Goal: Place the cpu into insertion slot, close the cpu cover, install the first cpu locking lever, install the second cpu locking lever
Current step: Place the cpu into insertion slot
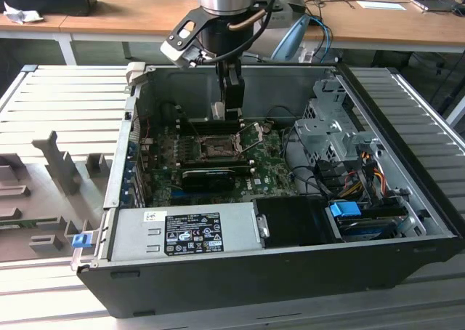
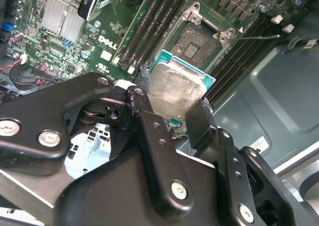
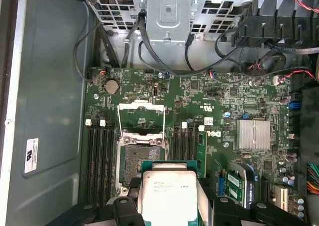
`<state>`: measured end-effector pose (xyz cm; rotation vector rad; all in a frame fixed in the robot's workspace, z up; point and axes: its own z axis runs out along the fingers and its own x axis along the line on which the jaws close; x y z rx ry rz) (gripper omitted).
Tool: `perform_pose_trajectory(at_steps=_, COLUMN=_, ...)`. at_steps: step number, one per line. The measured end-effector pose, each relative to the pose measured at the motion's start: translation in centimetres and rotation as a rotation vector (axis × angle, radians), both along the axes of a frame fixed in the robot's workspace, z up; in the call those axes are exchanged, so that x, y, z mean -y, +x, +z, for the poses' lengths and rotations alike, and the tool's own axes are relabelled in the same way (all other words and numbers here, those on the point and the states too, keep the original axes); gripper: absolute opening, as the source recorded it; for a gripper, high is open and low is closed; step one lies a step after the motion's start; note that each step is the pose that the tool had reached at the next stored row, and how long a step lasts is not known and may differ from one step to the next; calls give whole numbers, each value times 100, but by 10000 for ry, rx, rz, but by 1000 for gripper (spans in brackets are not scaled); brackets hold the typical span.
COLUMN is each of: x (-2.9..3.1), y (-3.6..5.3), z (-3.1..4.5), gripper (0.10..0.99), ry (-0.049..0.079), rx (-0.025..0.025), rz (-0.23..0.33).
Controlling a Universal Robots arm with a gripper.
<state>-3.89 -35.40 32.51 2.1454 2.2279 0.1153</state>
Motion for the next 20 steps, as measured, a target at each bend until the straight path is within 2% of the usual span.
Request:
perform_pose_trajectory(at_steps=3, x=0, y=-5, z=-21, gripper=529, ry=0, rx=14, rz=-1)
perform_pose_trajectory(at_steps=9, x=0, y=-6, z=-78, gripper=529, ry=-13, rx=99, rz=0)
perform_pose_trajectory(at_steps=17, x=-1, y=-7, z=-123, gripper=529, ry=-14, rx=131, rz=-2)
perform_pose_trajectory(at_steps=20, x=-15, y=-7, z=-154, gripper=529, ry=-17, rx=131, rz=-220)
